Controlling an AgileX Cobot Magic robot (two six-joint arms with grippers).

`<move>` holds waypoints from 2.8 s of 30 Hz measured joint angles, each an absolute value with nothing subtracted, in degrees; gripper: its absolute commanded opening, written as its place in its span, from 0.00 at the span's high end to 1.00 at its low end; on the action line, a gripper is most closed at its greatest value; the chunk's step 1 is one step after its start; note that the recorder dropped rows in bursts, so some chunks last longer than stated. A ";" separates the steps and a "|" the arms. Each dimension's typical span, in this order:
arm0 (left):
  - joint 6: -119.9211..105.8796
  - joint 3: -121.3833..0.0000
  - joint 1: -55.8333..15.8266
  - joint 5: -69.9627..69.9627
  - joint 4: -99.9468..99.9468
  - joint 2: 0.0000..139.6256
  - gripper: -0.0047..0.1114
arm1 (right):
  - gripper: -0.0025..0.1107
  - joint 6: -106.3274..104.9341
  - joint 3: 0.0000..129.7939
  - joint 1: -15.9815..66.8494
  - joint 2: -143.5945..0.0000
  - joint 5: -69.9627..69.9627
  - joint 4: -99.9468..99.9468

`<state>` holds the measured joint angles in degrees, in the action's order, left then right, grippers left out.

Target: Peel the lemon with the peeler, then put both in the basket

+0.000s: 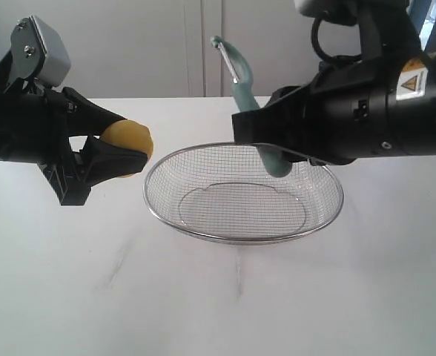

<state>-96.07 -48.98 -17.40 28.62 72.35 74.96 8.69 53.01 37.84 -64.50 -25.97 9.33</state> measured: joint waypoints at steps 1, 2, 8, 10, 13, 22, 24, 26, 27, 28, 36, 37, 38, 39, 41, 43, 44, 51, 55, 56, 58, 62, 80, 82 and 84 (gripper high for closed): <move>-96.07 -48.98 -17.40 28.62 72.35 74.96 0.96 | 0.98 11.78 53.01 37.71 -64.86 -26.53 6.33; -96.07 -48.98 -17.40 28.62 72.35 74.96 0.96 | 0.98 13.85 53.01 37.42 -65.16 -27.12 3.78; -96.07 -48.98 -17.40 28.62 72.35 74.96 0.96 | 0.98 17.86 52.35 34.89 -69.73 -28.32 -0.79; -96.07 -48.98 -17.40 28.62 72.35 74.96 0.96 | 0.98 17.86 51.81 34.74 -71.80 -28.08 0.00; -96.07 -48.98 -17.40 28.62 72.35 74.96 0.96 | 0.98 17.86 51.49 34.62 -75.50 -27.06 1.78; -96.07 -48.98 -17.40 28.62 72.35 74.96 0.96 | 0.98 -9.90 51.44 34.50 -86.00 -23.77 37.49; -96.07 -48.98 -17.40 28.62 72.35 74.96 0.96 | 0.98 -20.79 51.44 34.50 -88.20 -24.57 49.49; -96.07 -48.98 -17.40 28.62 72.35 74.96 0.96 | 0.98 -30.16 51.44 34.50 -89.78 -26.40 60.98; -96.07 -48.98 -17.40 28.62 72.35 74.96 0.96 | 0.98 -35.17 51.44 34.50 -90.38 -27.80 66.09; -96.07 -48.98 -17.40 28.62 72.35 74.96 0.96 | 0.98 -37.37 51.44 34.50 -90.58 -28.58 69.15; -96.07 -48.98 -17.40 28.62 72.35 74.96 0.96 | 0.98 -45.58 51.44 34.50 -88.29 -31.93 79.31; -96.07 -48.98 -17.40 28.62 72.35 74.96 0.96 | 0.98 -45.68 51.44 34.50 -88.02 -31.93 79.29; -96.07 -48.98 -17.40 28.62 72.35 74.96 0.96 | 0.98 -45.82 51.44 34.50 -87.88 -31.93 79.42; -96.07 -48.98 -17.40 28.62 72.35 74.96 0.96 | 0.98 -46.05 51.44 34.50 -87.89 -31.93 79.42; -96.07 -48.98 -17.40 28.62 72.35 74.96 0.96 | 0.98 -46.30 51.44 34.50 -87.89 -31.83 79.42; -96.07 -48.98 -17.40 28.62 72.35 74.96 0.96 | 0.98 -46.45 51.44 34.50 -87.89 -31.83 79.42; -96.07 -48.98 -17.40 28.62 72.35 74.96 0.96 | 0.98 -46.45 51.44 34.50 -87.89 -31.83 79.42; -96.07 -48.98 -17.40 28.62 72.35 74.96 0.96 | 0.98 -46.58 51.44 34.50 -87.89 -31.83 79.42; -96.07 -48.98 -17.40 28.62 72.35 74.96 0.96 | 0.98 -46.68 51.44 34.50 -87.89 -31.83 79.42; -96.07 -48.98 -17.40 28.62 72.35 74.96 0.96 | 0.98 -46.68 51.44 34.50 -87.89 -31.83 79.42; -96.07 -48.98 -17.40 28.62 72.35 74.96 0.96 | 0.98 -46.68 51.44 34.50 -87.64 -31.83 79.42; -96.07 -48.98 -17.40 28.62 72.35 74.96 0.96 | 0.98 -46.91 51.44 34.50 -86.55 -31.32 79.42; -96.07 -48.98 -17.40 28.62 72.35 74.96 0.96 | 0.98 -46.91 51.44 34.50 -71.73 -28.69 76.77; -96.07 -48.98 -17.40 28.62 72.35 74.96 0.96 | 0.98 -47.00 51.44 34.50 -68.81 -27.92 76.54; -96.07 -48.98 -17.40 28.62 72.35 74.96 0.96 | 0.98 -47.00 51.44 34.50 -66.58 -27.22 76.41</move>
<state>-96.07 -48.98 -17.40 28.62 72.35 74.96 -47.00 51.44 34.50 -66.58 -27.22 76.41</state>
